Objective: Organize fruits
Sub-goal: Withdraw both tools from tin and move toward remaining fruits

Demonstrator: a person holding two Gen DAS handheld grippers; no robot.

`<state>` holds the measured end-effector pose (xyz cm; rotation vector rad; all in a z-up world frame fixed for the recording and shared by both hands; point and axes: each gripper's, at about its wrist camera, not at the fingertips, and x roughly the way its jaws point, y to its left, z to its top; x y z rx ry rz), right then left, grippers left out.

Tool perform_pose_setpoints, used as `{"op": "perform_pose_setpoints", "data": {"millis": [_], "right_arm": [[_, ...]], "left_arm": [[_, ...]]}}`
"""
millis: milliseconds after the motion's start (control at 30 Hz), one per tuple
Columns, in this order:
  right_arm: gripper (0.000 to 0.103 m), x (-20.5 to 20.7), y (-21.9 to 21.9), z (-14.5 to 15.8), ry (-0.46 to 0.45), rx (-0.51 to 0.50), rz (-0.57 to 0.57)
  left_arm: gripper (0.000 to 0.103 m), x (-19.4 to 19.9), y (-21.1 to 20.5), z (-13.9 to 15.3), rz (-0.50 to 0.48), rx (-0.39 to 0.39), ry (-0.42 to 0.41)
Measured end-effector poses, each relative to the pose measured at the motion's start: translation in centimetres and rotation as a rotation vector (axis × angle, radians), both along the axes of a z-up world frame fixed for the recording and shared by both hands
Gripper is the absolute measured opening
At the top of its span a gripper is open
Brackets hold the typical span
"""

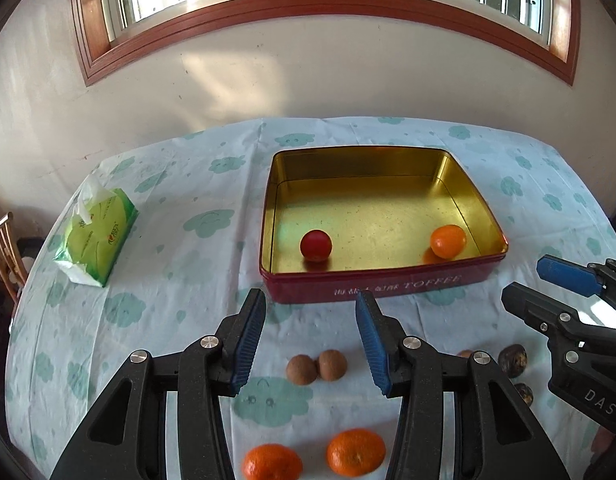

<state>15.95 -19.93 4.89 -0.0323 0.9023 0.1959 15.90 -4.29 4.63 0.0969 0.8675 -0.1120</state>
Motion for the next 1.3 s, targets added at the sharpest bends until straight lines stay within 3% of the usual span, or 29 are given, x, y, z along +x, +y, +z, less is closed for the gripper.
{"op": "perform_pose_setpoints", "data": {"millis": [300,767,1300], "right_arm": [[0.047,-5.4,0.1,0.1,-0.012,0.003,0.006],[0.046,-11.1,-0.9,-1.5,-0.009,-0.018,-0.021],[0.046,-14.4,-1.3,-4.4,0.054,0.036,-0.047]], "left_arm": [[0.049,-5.6,-0.2,0.2,-0.006,-0.018,-0.006],[0.049,-11.9,2.7,-3.1,0.053,-0.046,0.056],[0.049,-15.4,5.8,-5.6,0.118,-0.066,0.092]]}}
